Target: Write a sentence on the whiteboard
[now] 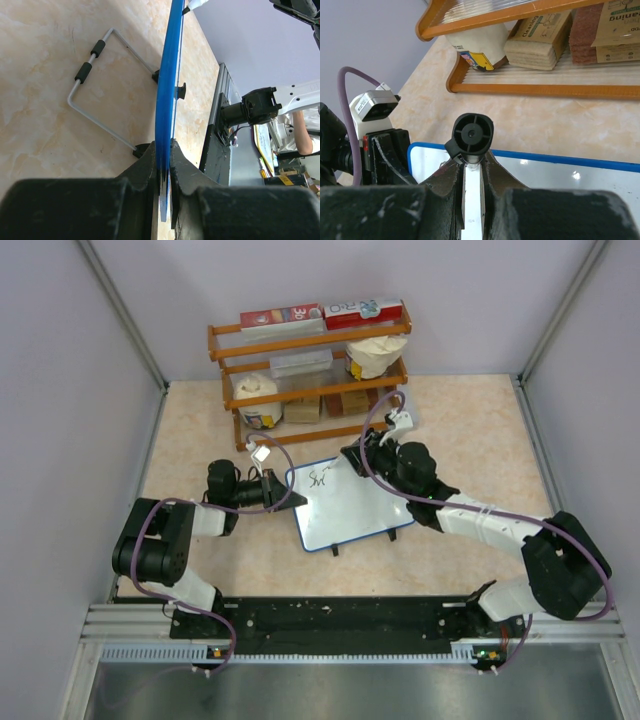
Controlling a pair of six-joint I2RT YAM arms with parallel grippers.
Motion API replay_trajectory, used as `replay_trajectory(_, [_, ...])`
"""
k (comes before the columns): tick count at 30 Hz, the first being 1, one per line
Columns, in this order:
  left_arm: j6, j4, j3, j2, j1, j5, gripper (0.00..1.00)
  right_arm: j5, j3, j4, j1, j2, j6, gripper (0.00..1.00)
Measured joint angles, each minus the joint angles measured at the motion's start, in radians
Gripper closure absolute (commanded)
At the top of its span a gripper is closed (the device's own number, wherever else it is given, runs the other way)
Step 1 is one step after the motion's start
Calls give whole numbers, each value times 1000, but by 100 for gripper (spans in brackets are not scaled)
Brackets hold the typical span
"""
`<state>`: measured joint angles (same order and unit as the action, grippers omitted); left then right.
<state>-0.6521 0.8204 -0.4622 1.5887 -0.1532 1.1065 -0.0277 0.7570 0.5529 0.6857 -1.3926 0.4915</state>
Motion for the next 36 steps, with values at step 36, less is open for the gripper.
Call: replay_trajectory(36, [0, -4, 0, 0, 0, -3, 100, 40, -79, 3, 0, 36, 16, 100])
